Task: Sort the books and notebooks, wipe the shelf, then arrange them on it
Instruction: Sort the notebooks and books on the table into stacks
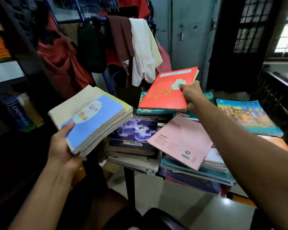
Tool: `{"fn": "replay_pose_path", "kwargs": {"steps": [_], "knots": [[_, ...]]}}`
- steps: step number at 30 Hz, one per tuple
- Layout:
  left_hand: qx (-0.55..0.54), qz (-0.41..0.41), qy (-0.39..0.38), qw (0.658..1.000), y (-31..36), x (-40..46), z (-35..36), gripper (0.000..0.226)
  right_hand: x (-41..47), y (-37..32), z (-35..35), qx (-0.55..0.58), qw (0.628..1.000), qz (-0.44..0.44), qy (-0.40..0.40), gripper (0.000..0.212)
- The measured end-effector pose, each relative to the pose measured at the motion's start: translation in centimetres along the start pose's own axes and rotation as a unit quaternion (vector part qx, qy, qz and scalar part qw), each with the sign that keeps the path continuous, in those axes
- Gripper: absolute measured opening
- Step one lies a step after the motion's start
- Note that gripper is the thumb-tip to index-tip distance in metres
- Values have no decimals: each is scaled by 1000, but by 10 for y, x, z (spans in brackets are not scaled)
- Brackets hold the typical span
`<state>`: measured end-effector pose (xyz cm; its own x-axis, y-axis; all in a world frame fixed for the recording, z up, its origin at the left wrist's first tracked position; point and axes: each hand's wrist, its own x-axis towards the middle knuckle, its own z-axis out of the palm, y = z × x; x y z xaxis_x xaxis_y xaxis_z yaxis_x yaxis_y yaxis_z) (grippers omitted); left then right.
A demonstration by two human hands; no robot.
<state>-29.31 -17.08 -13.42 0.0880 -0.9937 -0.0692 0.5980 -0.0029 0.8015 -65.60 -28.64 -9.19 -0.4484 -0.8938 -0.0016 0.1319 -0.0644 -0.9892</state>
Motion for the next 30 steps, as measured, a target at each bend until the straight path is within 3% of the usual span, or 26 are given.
{"fn": "replay_pose_path", "kwargs": {"steps": [3, 6, 8, 9, 11, 12, 13, 14, 15, 17, 19, 21, 23, 26, 30], "knots": [[0, 4, -5, 1000, -2, 9, 12, 43, 37, 12, 15, -25, 1000, -3, -8, 53], [-5, -13, 8, 1000, -18, 24, 22, 33, 89, 38, 35, -74, 997, 12, -11, 49], [-1, -32, 4, 999, -30, 32, 33, 30, 85, 38, 39, -176, 984, 12, -11, 43], [7, -41, 3, 999, -34, 38, 38, 29, 95, 41, 35, -272, 962, -2, -13, 42], [25, -54, 6, 998, -41, 47, 51, 31, 84, 33, 25, -496, 866, -57, -31, 31], [33, -54, 10, 998, -45, 51, 54, 32, 77, 28, 20, -570, 816, -92, -32, 30], [40, -56, 14, 998, -50, 56, 55, 35, 69, 23, 17, -598, 789, -139, -19, 34], [52, -54, 20, 997, -54, 60, 53, 39, 59, 16, 20, -579, 796, -178, -11, 39], [71, -49, 27, 996, -59, 62, 54, 44, 48, 11, 23, -529, 827, -191, -23, 40], [141, -26, 55, 988, -65, 64, 53, 55, 20, 9, 41, -442, 878, -110, -146, 51], [194, 0, 56, 979, -71, 63, 50, 75, -11, 25, 55, -443, 861, -37, -249, 62], [207, 11, 39, 977, -73, 62, 48, 81, -29, 42, 62, -469, 839, -64, -268, 65], [202, 4, 28, 979, -75, 66, 50, 70, -28, 51, 61, -489, 834, -84, -240, 67], [179, -6, 45, 983, -74, 69, 47, 47, -21, 50, 61, -466, 845, -46, -258, 63], [142, -14, 72, 987, -72, 69, 48, 39, -10, 45, 62, -452, 851, 21, -267, 49]]}}
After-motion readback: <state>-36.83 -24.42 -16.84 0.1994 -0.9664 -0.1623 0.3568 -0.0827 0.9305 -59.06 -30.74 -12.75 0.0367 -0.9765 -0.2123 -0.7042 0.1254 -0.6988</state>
